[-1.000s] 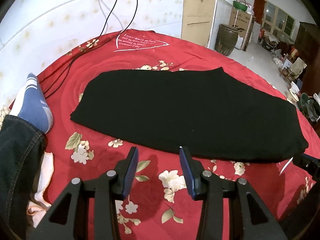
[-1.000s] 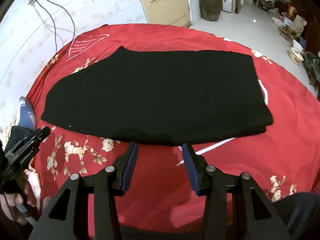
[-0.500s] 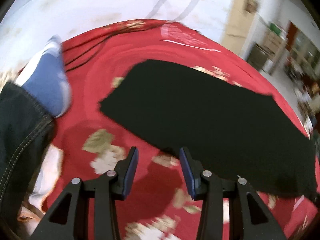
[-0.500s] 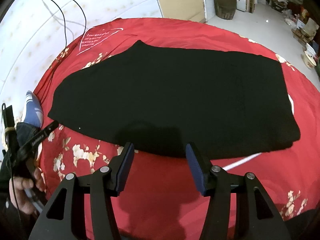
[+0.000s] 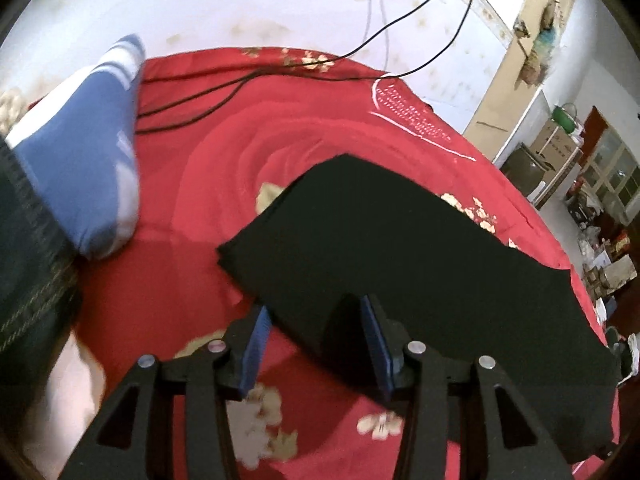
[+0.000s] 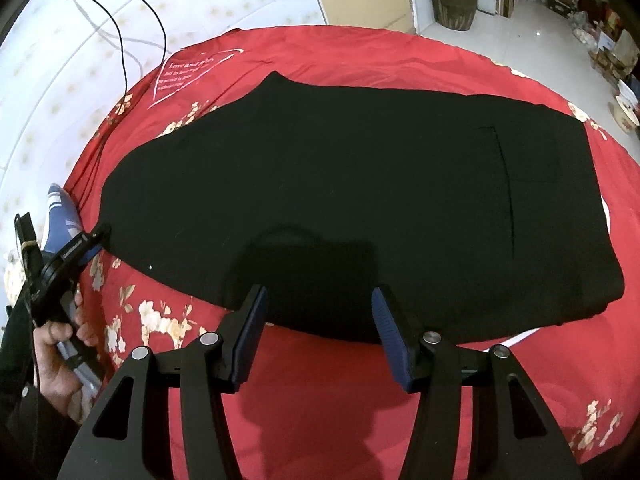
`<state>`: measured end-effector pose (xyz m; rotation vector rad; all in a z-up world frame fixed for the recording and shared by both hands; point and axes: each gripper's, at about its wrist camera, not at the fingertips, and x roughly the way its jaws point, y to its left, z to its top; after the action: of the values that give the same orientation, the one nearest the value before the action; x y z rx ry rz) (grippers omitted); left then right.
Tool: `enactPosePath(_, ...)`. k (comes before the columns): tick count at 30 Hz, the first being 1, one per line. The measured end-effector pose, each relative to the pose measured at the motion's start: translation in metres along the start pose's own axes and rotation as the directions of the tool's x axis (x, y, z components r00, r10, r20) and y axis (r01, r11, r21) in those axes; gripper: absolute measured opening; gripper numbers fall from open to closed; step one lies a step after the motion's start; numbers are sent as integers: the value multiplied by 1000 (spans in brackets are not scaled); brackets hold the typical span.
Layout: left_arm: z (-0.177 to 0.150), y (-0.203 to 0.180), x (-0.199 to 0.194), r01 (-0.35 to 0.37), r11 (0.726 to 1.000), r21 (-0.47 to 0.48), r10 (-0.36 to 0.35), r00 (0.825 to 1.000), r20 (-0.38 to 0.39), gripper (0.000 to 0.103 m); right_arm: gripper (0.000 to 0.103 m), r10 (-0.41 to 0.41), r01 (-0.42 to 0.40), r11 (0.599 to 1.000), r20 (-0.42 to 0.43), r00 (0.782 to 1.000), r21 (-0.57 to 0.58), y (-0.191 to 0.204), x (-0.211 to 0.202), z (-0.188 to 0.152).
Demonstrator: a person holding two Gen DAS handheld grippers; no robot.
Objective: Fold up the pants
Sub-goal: 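Grasp the folded trousers' edge with the left gripper and lift it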
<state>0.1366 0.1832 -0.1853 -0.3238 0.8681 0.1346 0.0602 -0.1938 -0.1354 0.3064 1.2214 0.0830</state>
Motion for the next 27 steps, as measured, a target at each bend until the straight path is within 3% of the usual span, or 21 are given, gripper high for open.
enactPosePath(2,6,-4,4,-1,1000,13,1,1000,10,45,54,0,0,1000,4,1000,5,-2,0,2)
enactPosePath(6,14,-8,9,-43,998,53,43,999,17,9,54,-8,8,1000,9,1000,14,-6,3,5)
enactPosePath(10,21,-12,-1,-11,998,56,11,1000,1,6,54,-13,13,999,13,1000,30,-11,2,6)
enactPosePath(15,29,-62,-37,124,976,176,-132,991,31,6,54,4,-6,999,37,999,48,-14,-8,8)
enactPosePath(18,27,-105,-60,227,936,270,-243,970,24,6,54,14,-18,998,62,998,64,-19,-18,10)
enactPosePath(22,9,-163,-82,345,851,395,-361,932,-36,6,54,22,-30,995,90,996,97,-30,-31,12)
enactPosePath(27,-45,-220,-76,469,733,492,-423,881,-209,6,54,13,-31,987,111,994,157,-52,-42,15)
